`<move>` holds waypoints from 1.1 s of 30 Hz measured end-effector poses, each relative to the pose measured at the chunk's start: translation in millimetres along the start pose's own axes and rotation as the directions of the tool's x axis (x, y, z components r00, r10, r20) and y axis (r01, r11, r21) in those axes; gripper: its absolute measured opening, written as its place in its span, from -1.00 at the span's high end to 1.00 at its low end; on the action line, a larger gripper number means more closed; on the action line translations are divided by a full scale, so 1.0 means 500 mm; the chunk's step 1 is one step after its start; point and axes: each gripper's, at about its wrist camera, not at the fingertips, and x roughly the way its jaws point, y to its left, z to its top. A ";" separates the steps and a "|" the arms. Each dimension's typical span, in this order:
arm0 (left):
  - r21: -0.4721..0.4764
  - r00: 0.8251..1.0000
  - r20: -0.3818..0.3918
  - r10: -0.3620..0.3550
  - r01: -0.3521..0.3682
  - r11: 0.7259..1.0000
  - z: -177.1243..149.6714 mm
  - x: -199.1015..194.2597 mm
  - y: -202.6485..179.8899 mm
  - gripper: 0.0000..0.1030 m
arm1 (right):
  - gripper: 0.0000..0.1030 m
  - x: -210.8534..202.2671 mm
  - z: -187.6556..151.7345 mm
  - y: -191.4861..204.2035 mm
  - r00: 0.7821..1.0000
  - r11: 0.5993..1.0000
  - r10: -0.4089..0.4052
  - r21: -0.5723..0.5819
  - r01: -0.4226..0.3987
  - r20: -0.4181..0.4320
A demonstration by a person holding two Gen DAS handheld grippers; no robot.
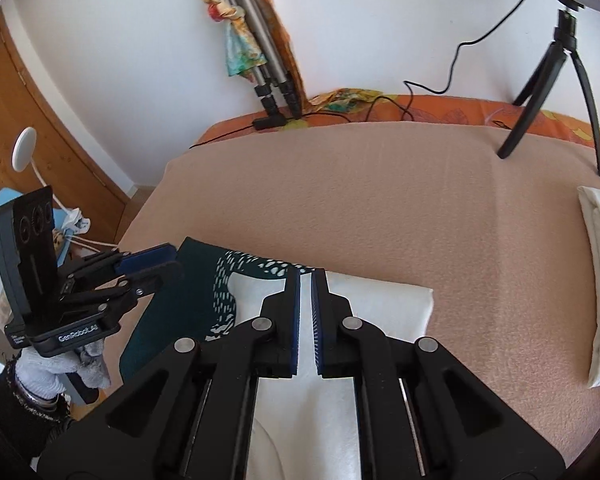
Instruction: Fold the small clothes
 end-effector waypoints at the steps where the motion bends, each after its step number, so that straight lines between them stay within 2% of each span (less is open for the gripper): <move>1: 0.003 1.000 -0.011 0.011 -0.011 1.000 0.001 0.012 0.000 0.41 | 0.88 0.019 -0.001 0.018 1.000 1.000 -0.012 -0.027 0.011 -0.020; 5: 0.041 0.998 -0.061 0.020 -0.018 0.999 0.003 0.070 -0.021 0.41 | 0.88 0.089 -0.009 0.040 0.997 0.998 -0.025 -0.066 0.020 -0.074; 8: 0.100 0.992 -0.099 0.076 -0.066 0.993 -0.004 0.104 -0.036 0.41 | 0.88 0.122 -0.013 0.039 0.994 0.997 -0.038 -0.074 0.030 -0.105; 11: 0.113 0.984 -0.146 0.101 -0.085 0.990 -0.024 0.134 -0.032 0.41 | 0.88 0.145 -0.020 0.028 0.986 0.993 -0.097 -0.080 0.086 -0.137; 13: 0.153 0.988 -0.107 0.114 -0.097 0.983 -0.037 0.130 -0.038 0.40 | 0.96 0.152 -0.024 0.009 0.981 0.992 -0.118 -0.053 0.111 -0.152; 15: 0.169 0.987 -0.112 0.116 -0.096 0.981 -0.038 0.126 -0.041 0.40 | 0.96 0.142 -0.023 -0.007 0.982 0.994 -0.111 -0.028 0.108 -0.151; 17: 0.127 0.988 -0.117 0.098 -0.083 0.988 -0.031 0.107 -0.032 0.41 | 0.95 0.115 -0.017 -0.023 0.984 0.993 -0.114 0.001 0.116 -0.137; 21: 0.052 0.998 -0.047 0.038 -0.035 0.998 -0.023 0.011 -0.019 0.41 | 0.85 0.004 -0.011 -0.053 0.998 0.996 -0.027 0.080 0.031 -0.058; 23: 0.015 0.999 -0.013 0.033 -0.033 0.999 -0.029 -0.041 -0.009 0.38 | 0.63 -0.046 -0.021 -0.074 1.000 0.992 -0.005 0.124 0.007 -0.021; 24: -0.020 1.000 -0.003 0.021 -0.021 1.000 -0.035 -0.066 -0.001 0.29 | 0.39 -0.069 -0.031 -0.086 1.000 0.989 0.007 0.149 -0.006 -0.003; 25: -0.063 1.000 0.001 0.008 -0.008 0.998 -0.044 -0.089 0.009 -0.01 | 0.21 -0.090 -0.043 -0.098 1.000 0.985 0.019 0.172 -0.021 0.016; 26: -0.109 1.000 0.000 -0.001 0.001 0.994 -0.057 -0.110 0.018 -0.29 | 0.17 -0.105 -0.056 -0.112 0.999 0.980 0.030 0.195 -0.035 0.029; 29: -0.210 0.998 -0.012 -0.058 0.054 0.976 -0.105 -0.157 0.055 -0.33 | 0.16 -0.124 -0.086 -0.150 0.997 0.960 0.071 0.268 -0.077 0.030; 33: -0.314 0.997 -0.030 -0.066 0.053 0.948 -0.174 -0.204 0.100 -0.33 | 0.16 -0.123 -0.118 -0.179 0.997 0.945 0.077 0.316 -0.079 0.018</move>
